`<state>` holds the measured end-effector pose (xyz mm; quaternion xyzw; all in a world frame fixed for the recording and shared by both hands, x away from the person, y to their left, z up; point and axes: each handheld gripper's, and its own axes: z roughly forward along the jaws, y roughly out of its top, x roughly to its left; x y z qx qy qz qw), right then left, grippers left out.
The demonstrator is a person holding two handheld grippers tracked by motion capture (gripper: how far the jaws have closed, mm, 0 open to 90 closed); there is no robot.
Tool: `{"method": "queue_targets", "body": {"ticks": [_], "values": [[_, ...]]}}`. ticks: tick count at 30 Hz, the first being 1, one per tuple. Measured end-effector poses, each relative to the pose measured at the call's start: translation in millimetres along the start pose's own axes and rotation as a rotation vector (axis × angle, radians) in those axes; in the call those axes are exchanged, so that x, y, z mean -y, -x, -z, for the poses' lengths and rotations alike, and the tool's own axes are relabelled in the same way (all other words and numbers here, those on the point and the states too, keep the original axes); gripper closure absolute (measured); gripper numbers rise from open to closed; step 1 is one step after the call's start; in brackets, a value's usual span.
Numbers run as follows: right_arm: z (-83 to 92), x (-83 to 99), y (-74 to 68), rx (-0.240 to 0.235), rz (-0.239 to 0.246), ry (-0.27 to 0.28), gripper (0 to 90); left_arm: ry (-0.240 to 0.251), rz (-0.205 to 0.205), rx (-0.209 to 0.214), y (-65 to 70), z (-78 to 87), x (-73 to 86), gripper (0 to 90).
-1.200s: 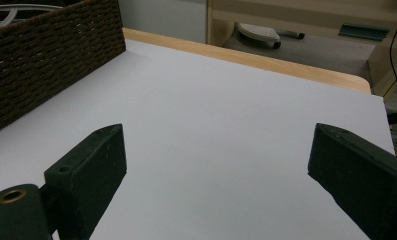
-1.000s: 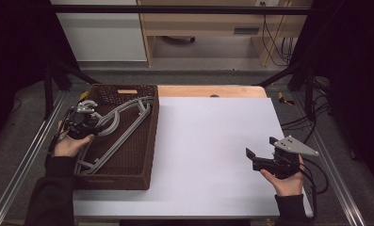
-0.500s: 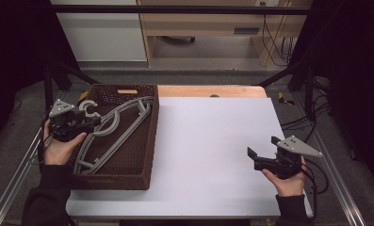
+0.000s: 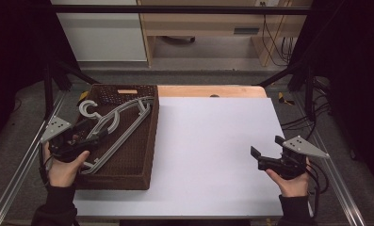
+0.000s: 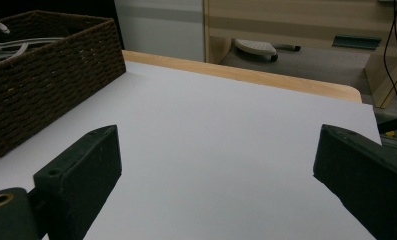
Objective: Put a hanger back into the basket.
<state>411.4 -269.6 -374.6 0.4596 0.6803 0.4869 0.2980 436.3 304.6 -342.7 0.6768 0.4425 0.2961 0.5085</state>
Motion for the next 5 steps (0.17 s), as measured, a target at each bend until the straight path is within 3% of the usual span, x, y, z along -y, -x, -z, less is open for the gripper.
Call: {"method": "queue_targets", "body": {"ticks": [5], "values": [[-0.2,0.9,0.6,-0.001,-0.007,0.002,5.1,-0.006,-0.016,0.016,9.2,4.9,8.0,16.5]]}}
